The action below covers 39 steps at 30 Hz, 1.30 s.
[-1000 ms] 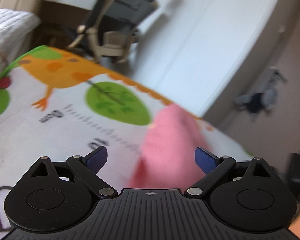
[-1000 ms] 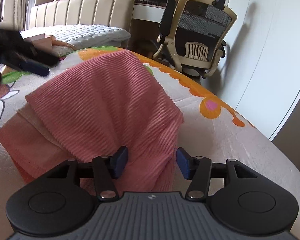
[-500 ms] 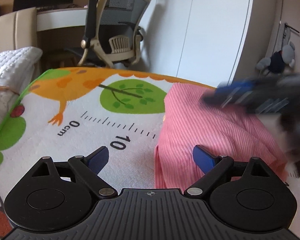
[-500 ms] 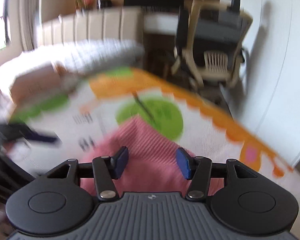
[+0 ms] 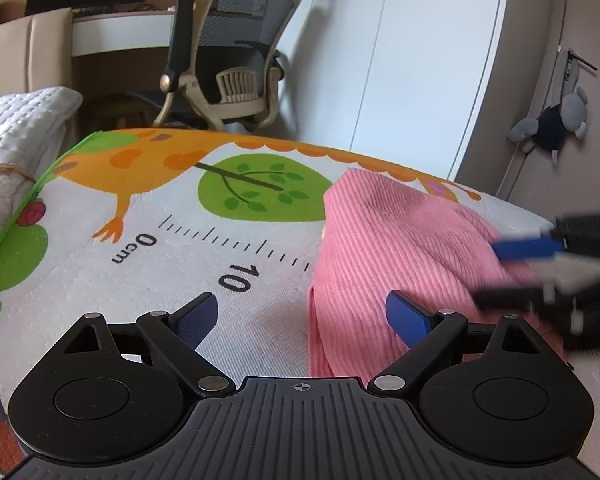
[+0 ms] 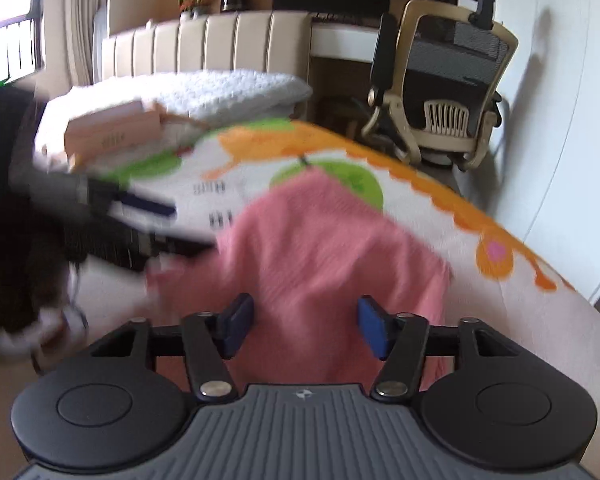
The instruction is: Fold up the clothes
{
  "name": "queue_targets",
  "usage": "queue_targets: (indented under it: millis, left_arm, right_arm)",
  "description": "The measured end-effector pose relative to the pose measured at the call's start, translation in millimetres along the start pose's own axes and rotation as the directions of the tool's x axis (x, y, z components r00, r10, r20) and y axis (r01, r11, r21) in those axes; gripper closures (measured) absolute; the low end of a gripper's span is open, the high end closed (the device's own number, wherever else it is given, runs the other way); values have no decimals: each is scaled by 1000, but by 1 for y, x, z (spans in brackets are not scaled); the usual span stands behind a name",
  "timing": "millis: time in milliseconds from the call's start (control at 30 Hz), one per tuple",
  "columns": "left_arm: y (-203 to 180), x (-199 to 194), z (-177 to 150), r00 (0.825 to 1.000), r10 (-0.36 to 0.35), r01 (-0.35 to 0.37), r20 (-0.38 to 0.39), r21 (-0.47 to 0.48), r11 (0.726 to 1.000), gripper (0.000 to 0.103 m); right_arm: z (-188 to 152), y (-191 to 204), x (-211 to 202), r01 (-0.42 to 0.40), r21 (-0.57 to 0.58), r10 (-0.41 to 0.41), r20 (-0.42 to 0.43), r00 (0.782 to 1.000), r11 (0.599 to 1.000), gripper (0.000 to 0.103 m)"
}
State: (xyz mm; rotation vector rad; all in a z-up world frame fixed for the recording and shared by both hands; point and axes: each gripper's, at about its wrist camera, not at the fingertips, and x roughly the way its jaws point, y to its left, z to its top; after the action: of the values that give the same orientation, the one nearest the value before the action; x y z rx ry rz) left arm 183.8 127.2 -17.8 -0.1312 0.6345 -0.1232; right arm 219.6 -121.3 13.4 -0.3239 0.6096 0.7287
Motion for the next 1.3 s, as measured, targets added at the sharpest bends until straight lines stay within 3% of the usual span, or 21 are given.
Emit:
queue_targets:
  millis: [67, 200, 367, 467, 733, 900, 967, 1133, 1300]
  left_arm:
    - [-1, -2, 0, 1000, -12, 12, -5, -5, 1000, 8]
    - [-2, -7, 4, 1000, -29, 29, -1, -11, 1000, 8]
    - [5, -7, 8, 992, -128, 126, -6, -106, 986, 7]
    - [2, -4, 6, 995, -102, 101, -12, -80, 992, 7]
    - [32, -25, 4, 996, -80, 85, 44, -147, 985, 7]
    - [32, -13, -3, 969, -247, 241, 5, -245, 939, 9]
    - [22, -5, -6, 965, -263, 253, -13, -233, 939, 22]
    - [-1, 6, -9, 969, -242, 233, -45, -145, 961, 26]
    - [-3, 8, -12, 971, -230, 221, -57, -129, 967, 26]
  right_arm:
    - [-15, -4, 1, 7, 24, -7, 0, 1000, 1000, 32]
    - [-26, -10, -4, -2, 96, 0, 21, 1000, 995, 30]
    - [-32, -6, -5, 4, 97, -9, 47, 999, 995, 30]
    - [-34, -7, -6, 3, 102, -8, 48, 999, 995, 29]
    - [-36, -1, -9, 26, 71, -30, 52, 998, 997, 28]
    - [-32, -2, -9, 23, 81, -27, 46, 999, 996, 28]
    - [-28, -6, -13, 5, 94, -9, 43, 999, 996, 28]
    - [-5, -44, -25, -45, 255, 26, 81, 996, 966, 23]
    - [-8, -91, 6, -19, 483, -15, 68, 998, 875, 22]
